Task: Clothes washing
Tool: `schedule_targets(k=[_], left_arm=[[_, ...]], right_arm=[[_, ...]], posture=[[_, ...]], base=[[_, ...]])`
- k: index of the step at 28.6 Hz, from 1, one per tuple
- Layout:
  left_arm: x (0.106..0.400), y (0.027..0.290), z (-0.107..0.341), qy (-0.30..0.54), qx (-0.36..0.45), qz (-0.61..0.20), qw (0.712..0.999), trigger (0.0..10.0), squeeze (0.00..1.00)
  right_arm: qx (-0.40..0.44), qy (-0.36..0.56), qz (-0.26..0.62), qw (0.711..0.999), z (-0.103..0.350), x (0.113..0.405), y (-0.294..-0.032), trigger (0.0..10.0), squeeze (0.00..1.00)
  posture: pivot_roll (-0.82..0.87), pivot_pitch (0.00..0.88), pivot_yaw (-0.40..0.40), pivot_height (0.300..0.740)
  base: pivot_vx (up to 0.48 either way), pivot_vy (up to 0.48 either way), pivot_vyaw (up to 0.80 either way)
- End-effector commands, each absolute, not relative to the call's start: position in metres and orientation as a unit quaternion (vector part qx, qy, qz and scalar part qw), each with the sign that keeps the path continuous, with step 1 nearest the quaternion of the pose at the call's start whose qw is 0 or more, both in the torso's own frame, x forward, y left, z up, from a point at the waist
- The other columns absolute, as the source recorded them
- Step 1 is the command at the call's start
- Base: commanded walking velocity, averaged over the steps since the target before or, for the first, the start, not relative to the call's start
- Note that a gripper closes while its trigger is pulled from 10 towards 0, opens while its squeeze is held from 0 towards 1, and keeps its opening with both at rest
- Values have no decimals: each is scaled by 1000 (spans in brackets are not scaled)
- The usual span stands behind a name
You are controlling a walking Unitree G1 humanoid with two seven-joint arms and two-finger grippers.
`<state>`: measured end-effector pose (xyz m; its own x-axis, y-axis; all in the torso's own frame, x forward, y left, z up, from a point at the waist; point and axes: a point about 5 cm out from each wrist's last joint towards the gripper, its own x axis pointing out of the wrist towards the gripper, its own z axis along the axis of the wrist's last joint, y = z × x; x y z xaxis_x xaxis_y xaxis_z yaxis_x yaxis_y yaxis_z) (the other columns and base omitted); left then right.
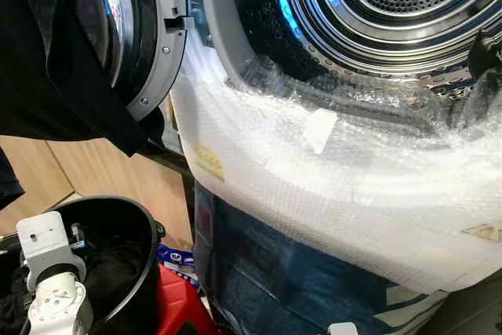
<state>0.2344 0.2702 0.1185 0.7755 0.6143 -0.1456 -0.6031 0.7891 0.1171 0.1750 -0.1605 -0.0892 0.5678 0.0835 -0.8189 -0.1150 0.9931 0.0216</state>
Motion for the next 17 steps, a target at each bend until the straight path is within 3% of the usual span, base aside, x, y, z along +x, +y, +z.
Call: schedule_targets(k=[1, 17], left_arm=[[237, 270, 119, 90, 30, 322, 942, 0, 0], [243, 259, 115, 97, 42, 279, 955, 0, 0]], right_arm=[[-20, 464, 58, 884, -89, 175, -161, 10000, 0], [-21, 463, 52, 885, -88, 177, -165, 10000, 0]], posture=[[149, 5, 8, 740], [133, 0, 17, 740]], base=[[0, 0, 0], [0, 0, 0]])
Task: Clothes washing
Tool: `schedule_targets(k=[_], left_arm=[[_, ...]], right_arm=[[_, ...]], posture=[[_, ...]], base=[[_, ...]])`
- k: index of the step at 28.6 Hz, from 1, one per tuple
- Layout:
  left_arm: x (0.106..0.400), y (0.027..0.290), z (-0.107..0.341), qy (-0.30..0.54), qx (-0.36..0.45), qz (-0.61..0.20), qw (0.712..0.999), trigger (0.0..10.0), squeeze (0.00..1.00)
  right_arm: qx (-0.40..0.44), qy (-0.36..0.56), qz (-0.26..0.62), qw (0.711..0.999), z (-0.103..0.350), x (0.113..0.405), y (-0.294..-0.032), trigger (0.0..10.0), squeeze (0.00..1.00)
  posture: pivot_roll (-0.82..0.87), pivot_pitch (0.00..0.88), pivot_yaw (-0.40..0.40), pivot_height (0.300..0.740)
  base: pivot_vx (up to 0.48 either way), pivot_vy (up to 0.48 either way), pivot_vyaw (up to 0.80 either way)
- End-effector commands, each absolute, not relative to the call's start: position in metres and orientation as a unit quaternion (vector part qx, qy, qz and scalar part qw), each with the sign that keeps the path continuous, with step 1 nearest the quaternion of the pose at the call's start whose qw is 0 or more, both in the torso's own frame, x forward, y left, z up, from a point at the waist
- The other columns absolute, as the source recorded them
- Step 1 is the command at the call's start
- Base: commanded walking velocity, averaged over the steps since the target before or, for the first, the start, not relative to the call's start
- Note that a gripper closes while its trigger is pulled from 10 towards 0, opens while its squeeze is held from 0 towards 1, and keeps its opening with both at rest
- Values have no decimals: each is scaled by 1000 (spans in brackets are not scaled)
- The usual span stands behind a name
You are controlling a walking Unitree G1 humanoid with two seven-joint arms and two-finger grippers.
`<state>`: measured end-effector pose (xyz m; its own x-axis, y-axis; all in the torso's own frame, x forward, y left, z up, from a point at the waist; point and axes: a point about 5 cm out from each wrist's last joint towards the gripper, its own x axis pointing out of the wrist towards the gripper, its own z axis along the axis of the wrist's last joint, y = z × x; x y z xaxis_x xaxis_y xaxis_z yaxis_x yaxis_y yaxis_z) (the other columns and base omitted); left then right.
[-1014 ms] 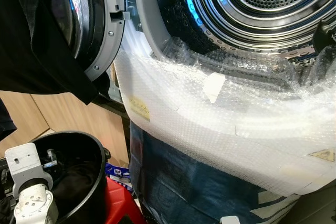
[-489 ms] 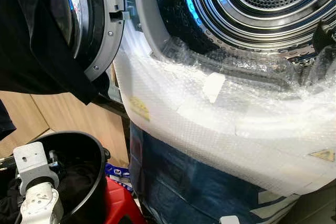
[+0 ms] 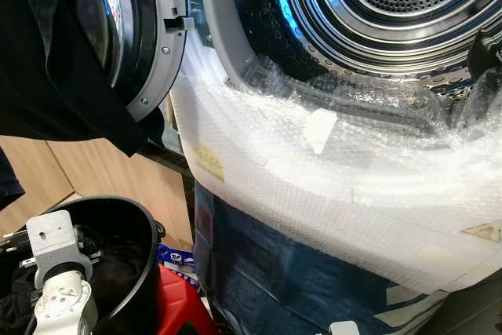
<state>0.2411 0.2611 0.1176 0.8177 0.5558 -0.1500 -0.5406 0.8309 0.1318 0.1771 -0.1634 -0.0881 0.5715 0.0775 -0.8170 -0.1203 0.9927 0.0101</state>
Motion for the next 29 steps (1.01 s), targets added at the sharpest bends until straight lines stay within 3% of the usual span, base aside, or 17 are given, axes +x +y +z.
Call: schedule_targets(k=[1, 25, 29], left_arm=[[243, 259, 114, 99, 40, 278, 955, 0, 0], [248, 249, 119, 92, 50, 239, 965, 0, 0], [261, 229, 146, 51, 66, 131, 988, 0, 0]], right_arm=[[-21, 463, 51, 885, -88, 177, -165, 10000, 0], [-25, 465, 65, 883, -90, 175, -158, 10000, 0], [-25, 464, 67, 883, -89, 176, -157, 10000, 0]], posture=[[131, 0, 17, 740], [138, 0, 29, 740], [147, 0, 28, 740]], base=[[0, 0, 0], [0, 0, 0], [0, 0, 0]])
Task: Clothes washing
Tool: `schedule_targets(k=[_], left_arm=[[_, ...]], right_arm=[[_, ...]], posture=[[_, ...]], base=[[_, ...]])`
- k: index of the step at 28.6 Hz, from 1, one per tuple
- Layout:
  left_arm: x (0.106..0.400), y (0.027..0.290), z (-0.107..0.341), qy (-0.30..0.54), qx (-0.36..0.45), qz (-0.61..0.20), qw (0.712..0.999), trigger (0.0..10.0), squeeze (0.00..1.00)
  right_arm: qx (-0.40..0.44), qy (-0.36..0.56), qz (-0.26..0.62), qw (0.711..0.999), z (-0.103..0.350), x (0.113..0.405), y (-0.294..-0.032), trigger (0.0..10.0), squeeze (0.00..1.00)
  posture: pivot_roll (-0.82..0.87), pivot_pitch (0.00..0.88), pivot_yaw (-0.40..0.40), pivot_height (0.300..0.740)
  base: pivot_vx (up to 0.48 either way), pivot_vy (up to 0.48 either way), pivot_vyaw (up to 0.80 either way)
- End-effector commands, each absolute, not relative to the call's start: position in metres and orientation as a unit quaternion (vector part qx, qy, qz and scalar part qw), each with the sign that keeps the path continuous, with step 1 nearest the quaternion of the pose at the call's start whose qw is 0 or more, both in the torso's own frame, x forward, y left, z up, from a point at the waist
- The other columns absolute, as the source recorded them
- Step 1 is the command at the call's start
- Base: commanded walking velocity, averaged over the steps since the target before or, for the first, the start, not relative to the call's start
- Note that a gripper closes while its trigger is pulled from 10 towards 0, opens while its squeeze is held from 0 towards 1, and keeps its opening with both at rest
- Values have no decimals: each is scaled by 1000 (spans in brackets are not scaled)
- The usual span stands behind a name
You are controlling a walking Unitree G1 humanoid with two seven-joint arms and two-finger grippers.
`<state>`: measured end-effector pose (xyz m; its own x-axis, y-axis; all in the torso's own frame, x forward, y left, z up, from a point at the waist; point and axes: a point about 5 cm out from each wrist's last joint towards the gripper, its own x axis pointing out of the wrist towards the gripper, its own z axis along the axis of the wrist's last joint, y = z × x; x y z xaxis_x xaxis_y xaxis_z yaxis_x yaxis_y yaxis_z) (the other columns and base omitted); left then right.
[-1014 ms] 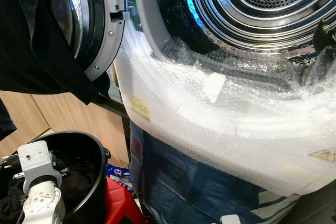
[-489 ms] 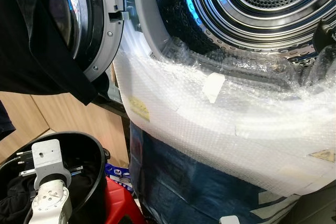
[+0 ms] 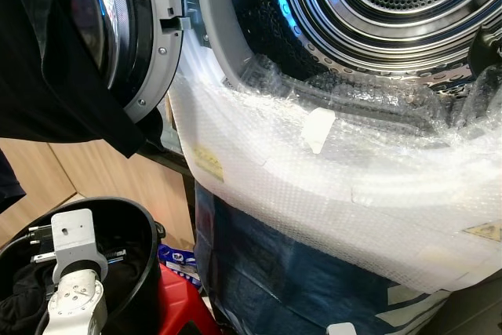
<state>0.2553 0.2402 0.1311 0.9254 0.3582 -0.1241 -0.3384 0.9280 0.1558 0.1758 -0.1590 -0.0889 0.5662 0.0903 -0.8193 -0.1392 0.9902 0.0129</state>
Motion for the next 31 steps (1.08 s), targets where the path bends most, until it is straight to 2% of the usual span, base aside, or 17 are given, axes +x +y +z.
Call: schedule_targets(k=[1, 2, 3, 6, 9, 12, 13, 15, 16, 19, 20, 21, 24, 28, 31], left_arm=[[264, 221, 151, 45, 73, 90, 992, 0, 0], [267, 203, 161, 36, 78, 9, 996, 0, 0], [268, 197, 166, 30, 75, -19, 997, 0, 0], [272, 181, 183, 17, 75, -87, 993, 0, 0], [274, 174, 188, 16, 76, -117, 990, 0, 0], [276, 159, 195, 28, 94, -207, 974, 0, 0], [276, 159, 195, 28, 94, -207, 974, 0, 0], [276, 143, 186, 70, 91, -289, 950, 0, 0], [276, 143, 186, 70, 91, -289, 950, 0, 0], [275, 130, 177, 95, 104, -350, 926, 0, 0], [272, 117, 174, 94, 106, -401, 905, 0, 0], [272, 117, 174, 94, 106, -401, 905, 0, 0], [266, 101, 168, 101, 103, -464, 874, 0, 0], [260, 90, 152, 129, 117, -507, 844, 0, 0], [260, 87, 143, 144, 103, -512, 841, 0, 0]], right_arm=[[-25, 464, 67, 883, -89, 176, -157, 10000, 0], [-24, 464, 67, 883, -89, 176, -157, 10000, 0], [-24, 464, 67, 883, -89, 176, -157, 10000, 0], [-22, 464, 66, 883, -89, 176, -157, 10000, 0], [-22, 464, 66, 883, -89, 176, -156, 10000, 0], [-20, 464, 67, 883, -89, 176, -155, 10000, 0], [-20, 464, 67, 883, -89, 176, -155, 10000, 0], [-19, 463, 68, 883, -89, 177, -154, 10000, 0], [-19, 463, 68, 883, -89, 177, -154, 10000, 0], [-18, 462, 68, 884, -88, 179, -153, 10000, 0], [-17, 460, 70, 885, -87, 181, -154, 10000, 0], [-17, 460, 70, 885, -87, 181, -154, 10000, 0], [-20, 454, 72, 888, -85, 184, -157, 10000, 0], [-22, 442, 78, 894, -82, 190, -160, 10000, 0], [-24, 429, 90, 899, -79, 194, -160, 10000, 0]], posture=[[148, 0, 28, 740], [149, 0, 27, 740], [149, 0, 28, 740], [147, 0, 30, 740], [148, 0, 31, 740], [150, 0, 31, 740], [150, 0, 31, 740], [141, 0, 35, 740], [141, 0, 35, 740], [132, 0, 36, 740], [134, 0, 36, 740], [134, 0, 36, 740], [141, 0, 37, 740], [118, 0, 46, 740], [97, 0, 52, 740]], base=[[0, 0, 0], [0, 0, 0], [0, 0, 0], [0, 0, 0], [0, 0, 0], [0, 0, 0], [0, 0, 0], [0, 0, 0], [0, 0, 0], [0, 0, 0], [0, 0, 0], [0, 0, 0], [0, 0, 0], [0, 0, 0], [0, 0, 0]])
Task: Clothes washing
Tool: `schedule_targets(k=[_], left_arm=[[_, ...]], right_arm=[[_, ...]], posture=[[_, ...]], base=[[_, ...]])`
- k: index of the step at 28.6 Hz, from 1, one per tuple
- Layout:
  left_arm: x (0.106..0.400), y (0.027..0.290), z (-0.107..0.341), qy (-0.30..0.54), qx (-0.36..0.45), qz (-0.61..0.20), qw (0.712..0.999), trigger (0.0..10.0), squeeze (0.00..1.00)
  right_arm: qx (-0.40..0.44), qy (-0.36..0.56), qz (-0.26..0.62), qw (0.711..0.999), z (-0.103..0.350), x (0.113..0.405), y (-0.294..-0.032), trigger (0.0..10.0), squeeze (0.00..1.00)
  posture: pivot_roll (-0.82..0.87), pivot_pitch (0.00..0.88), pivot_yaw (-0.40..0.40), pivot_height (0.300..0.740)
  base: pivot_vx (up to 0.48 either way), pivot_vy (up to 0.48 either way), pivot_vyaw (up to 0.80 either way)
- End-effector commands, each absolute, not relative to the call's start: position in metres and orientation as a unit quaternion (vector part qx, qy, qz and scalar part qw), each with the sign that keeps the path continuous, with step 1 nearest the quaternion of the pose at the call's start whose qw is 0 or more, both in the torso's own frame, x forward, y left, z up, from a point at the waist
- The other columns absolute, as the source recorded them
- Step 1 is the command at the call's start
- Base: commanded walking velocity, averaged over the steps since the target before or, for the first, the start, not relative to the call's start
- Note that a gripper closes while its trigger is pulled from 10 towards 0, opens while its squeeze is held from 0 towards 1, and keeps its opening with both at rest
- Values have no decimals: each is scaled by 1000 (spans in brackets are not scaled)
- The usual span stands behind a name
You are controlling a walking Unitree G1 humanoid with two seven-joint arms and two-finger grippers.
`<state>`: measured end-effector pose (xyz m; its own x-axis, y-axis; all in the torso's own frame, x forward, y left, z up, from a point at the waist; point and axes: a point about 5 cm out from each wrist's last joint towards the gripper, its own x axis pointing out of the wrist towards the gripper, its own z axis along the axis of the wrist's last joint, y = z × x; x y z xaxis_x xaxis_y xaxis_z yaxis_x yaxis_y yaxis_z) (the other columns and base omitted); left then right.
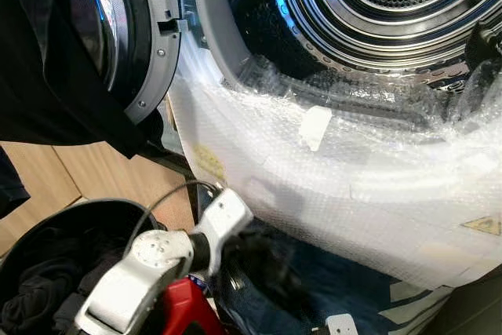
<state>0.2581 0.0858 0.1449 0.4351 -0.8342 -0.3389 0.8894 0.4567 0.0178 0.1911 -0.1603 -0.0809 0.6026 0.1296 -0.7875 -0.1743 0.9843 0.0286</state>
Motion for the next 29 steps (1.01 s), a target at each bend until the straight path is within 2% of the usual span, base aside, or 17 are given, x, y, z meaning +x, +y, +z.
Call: schedule_targets(k=[1, 6, 7, 8, 9, 10, 14, 25, 27, 29], left_arm=[[262, 87, 136, 152, 110, -508, 841, 0, 0], [265, 80, 127, 157, 116, -510, 838, 0, 0], [265, 78, 126, 157, 111, -512, 838, 0, 0], [265, 78, 124, 158, 111, -512, 837, 0, 0], [265, 78, 122, 160, 113, -513, 836, 0, 0], [265, 78, 119, 165, 124, -515, 832, 0, 0], [264, 72, 115, 164, 124, -538, 818, 0, 0], [261, 68, 105, 174, 118, -557, 804, 0, 0], [262, 66, 104, 173, 117, -557, 804, 0, 0], [262, 62, 103, 170, 117, -562, 801, 0, 0]], right_arm=[[-32, 424, 99, 900, -78, 194, -163, 10000, 0], [-52, 420, 114, 899, -78, 190, -175, 10000, 0], [-51, 415, 123, 900, -77, 190, -178, 10000, 118], [-57, 414, 128, 900, -77, 188, -181, 10000, 533], [-64, 414, 133, 898, -77, 187, -184, 10000, 533], [-71, 413, 136, 897, -77, 185, -187, 10000, 1000], [-80, 407, 153, 897, -76, 183, -194, 10000, 1000], [30, 291, 244, 925, -43, 213, -195, 10000, 1000], [34, 287, 262, 921, -41, 213, -197, 10000, 1000], [19, 295, 309, 904, -40, 209, -200, 10000, 1000]], posture=[[87, 0, 48, 740], [74, 1, 43, 740], [59, 6, 44, 740], [42, 6, 48, 740], [38, 6, 49, 740], [29, 7, 51, 740], [22, 14, 48, 740], [6, 14, 52, 740], [2, 14, 54, 740], [-5, 19, 50, 740]], base=[[0, 0, 0], [0, 0, 0], [0, 0, 0], [0, 0, 0], [0, 0, 0], [0, 0, 0], [0, 0, 0], [0, 0, 0], [0, 0, 0], [0, 0, 0]])
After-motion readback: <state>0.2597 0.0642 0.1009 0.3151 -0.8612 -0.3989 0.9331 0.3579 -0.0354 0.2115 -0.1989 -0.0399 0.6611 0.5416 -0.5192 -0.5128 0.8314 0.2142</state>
